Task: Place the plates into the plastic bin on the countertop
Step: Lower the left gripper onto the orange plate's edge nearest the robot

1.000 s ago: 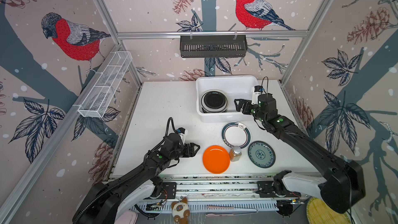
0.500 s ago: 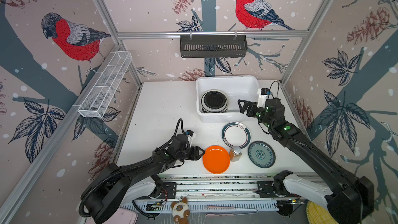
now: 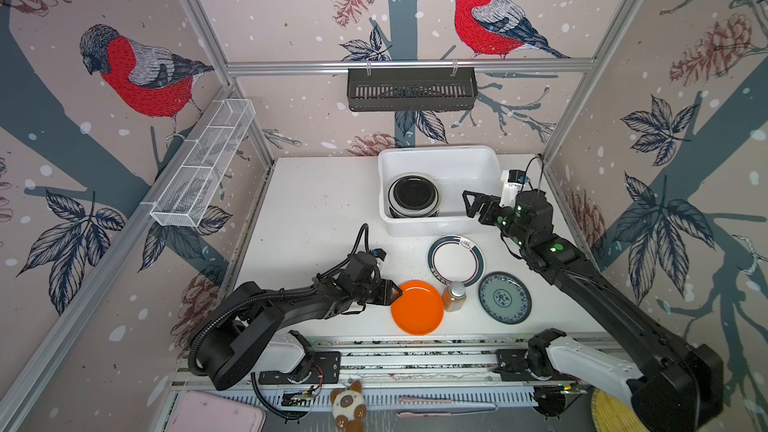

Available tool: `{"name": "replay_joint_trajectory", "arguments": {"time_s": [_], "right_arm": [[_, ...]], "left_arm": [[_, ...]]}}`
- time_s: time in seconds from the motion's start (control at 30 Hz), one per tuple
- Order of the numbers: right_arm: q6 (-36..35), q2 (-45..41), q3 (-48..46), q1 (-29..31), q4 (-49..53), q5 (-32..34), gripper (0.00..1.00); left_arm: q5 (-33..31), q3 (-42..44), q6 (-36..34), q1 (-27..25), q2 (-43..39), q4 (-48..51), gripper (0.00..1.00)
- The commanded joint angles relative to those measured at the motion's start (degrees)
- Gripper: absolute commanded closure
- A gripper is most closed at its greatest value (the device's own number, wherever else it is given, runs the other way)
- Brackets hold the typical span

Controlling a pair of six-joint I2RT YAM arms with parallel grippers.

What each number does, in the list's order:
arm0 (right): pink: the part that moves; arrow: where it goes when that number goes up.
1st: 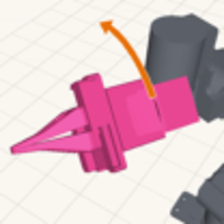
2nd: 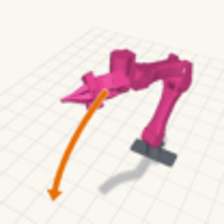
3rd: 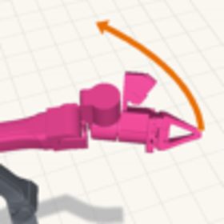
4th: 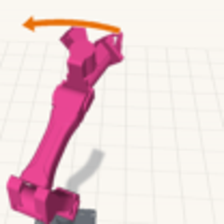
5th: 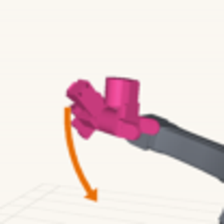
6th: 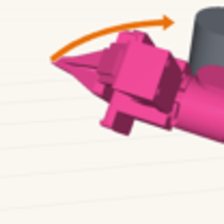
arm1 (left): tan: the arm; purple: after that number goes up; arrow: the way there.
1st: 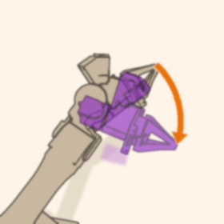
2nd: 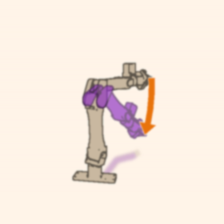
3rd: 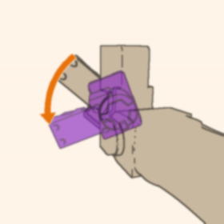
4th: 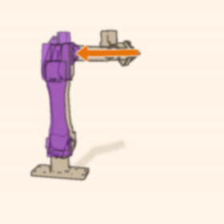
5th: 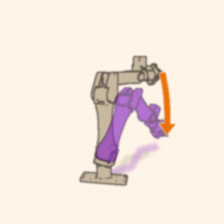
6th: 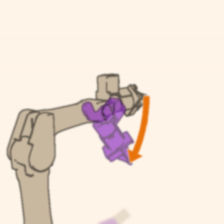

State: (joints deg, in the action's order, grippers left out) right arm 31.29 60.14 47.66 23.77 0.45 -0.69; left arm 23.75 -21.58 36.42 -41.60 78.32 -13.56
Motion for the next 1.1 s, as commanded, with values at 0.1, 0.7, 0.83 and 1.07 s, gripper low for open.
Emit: {"name": "replay_joint_trajectory", "arguments": {"time_s": [0.1, 0.7, 0.83, 1.07], "right_arm": [[-0.47, -0.20, -0.33, -0.55, -0.82, 0.69, 0.01], [0.61, -0.89, -0.92, -2.41, 1.26, 2.83, 0.01], [0.86, -0.84, -1.17, -2.57, 1.22, 3.17, 0.01], [0.90, -0.80, -1.32, -3.07, 1.22, 3.28, 0.01]], "left_arm": [[-0.53, -0.48, -0.69, -0.75, 1.88, 2.07, 0.61], [-6.94, -0.95, -2.14, -1.70, 1.23, 7.02, 0.77], [-8.92, -1.66, -2.60, -2.08, 0.52, 9.18, 0.80], [-10.54, -1.88, -2.42, -2.56, 0.82, 10.22, 0.84]]}}
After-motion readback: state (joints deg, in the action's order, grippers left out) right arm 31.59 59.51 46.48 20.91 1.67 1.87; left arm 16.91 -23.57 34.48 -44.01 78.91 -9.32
